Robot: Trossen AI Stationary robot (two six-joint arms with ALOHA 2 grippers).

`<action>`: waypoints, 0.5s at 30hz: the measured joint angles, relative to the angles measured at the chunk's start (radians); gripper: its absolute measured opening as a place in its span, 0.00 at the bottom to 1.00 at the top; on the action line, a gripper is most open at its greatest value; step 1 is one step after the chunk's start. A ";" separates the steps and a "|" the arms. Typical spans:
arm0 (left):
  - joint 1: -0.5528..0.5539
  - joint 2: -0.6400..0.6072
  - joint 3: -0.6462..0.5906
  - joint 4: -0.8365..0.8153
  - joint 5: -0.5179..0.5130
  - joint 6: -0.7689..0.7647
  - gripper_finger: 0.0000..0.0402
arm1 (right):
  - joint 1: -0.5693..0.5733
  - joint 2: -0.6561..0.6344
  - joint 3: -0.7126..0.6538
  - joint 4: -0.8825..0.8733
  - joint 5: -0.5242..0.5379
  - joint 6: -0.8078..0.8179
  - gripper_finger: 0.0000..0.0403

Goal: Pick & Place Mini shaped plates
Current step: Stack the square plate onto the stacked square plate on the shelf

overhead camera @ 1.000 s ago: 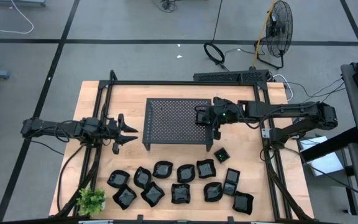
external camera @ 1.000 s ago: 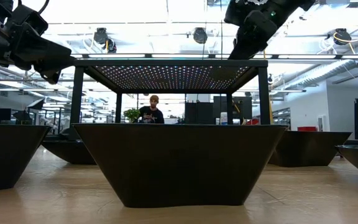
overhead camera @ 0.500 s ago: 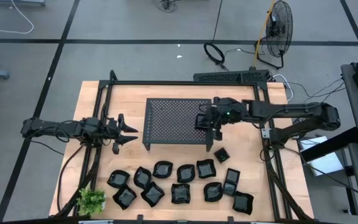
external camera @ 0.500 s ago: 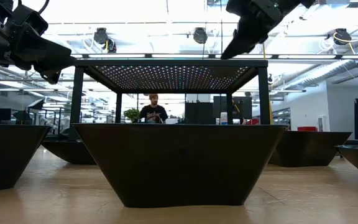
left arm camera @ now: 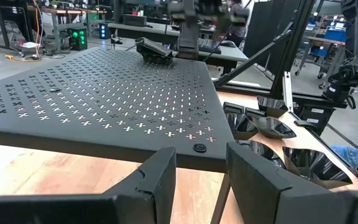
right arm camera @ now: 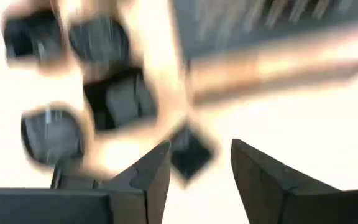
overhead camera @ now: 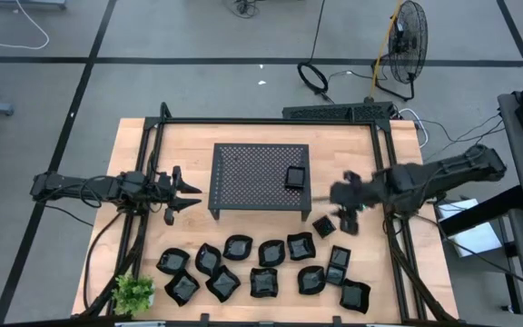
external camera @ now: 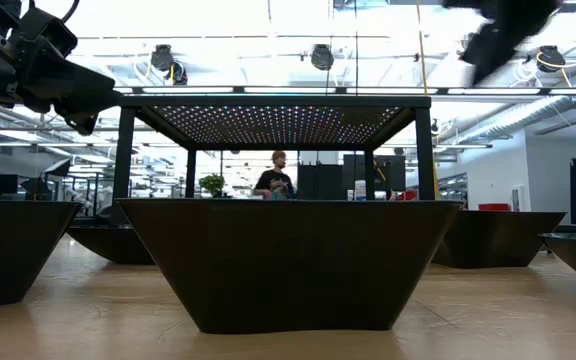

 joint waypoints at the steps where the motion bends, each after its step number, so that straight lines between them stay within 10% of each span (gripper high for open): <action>1: 0.000 0.000 0.000 0.000 0.000 0.000 0.36 | 0.042 0.009 0.000 -0.047 -0.011 0.061 0.40; 15: 0.000 0.000 0.000 0.000 0.000 0.000 0.36 | 0.334 0.179 -0.168 0.092 -0.001 0.499 0.34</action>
